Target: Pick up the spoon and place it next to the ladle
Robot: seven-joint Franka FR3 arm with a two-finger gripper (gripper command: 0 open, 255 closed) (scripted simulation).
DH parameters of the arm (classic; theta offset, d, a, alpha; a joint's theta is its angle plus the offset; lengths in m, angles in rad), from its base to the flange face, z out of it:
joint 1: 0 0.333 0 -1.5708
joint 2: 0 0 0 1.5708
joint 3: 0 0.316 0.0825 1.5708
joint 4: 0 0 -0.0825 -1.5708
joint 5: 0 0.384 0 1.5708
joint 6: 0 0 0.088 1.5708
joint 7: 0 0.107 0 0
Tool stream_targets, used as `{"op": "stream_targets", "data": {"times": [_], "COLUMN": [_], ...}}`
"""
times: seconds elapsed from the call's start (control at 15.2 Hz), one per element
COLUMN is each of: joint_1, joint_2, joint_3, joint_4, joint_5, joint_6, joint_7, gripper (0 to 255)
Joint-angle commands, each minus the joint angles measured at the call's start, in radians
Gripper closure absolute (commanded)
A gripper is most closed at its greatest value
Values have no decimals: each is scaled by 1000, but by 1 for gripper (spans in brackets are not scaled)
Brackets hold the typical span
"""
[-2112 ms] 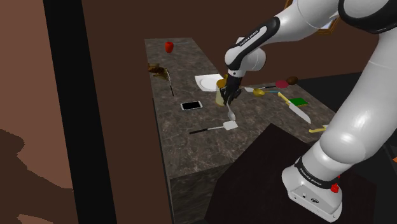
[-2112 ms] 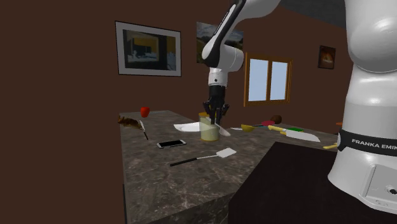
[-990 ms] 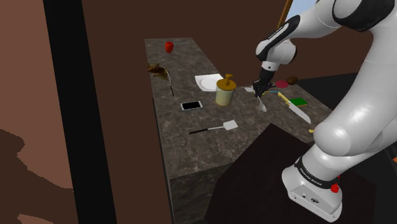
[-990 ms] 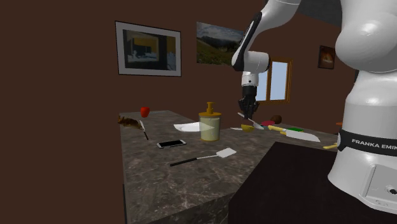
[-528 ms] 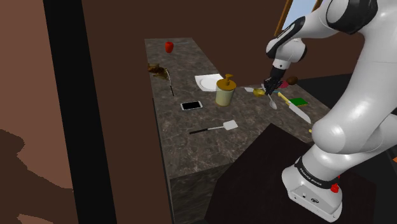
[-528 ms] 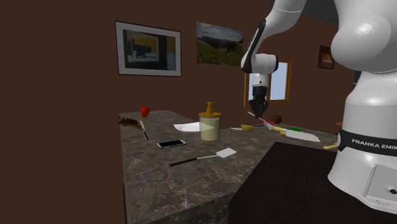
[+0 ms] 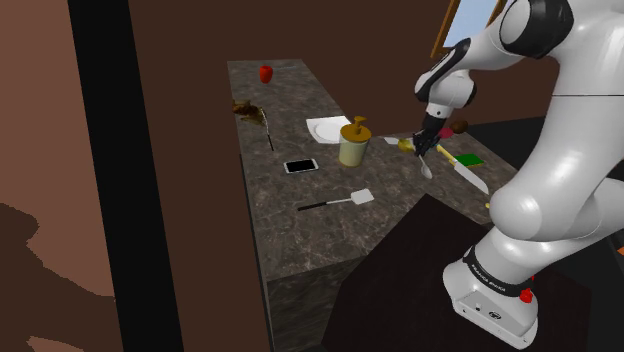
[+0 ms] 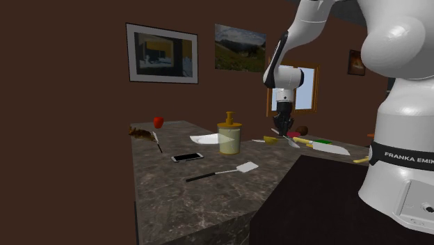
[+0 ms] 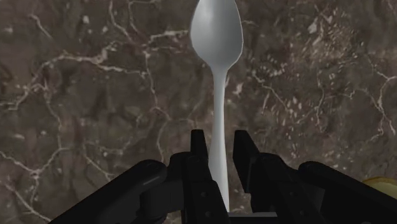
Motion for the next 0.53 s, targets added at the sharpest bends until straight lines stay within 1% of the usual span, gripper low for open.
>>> {"op": "stream_targets", "data": {"times": [0.0,0.46], "joint_1": [-3,-17], "joint_2": [22,101], "joint_3": [5,25], "joint_4": [0,11], "joint_5": [9,40], "joint_6": [21,87], "joint_7": [-7,-31], "gripper": [255,255]}}
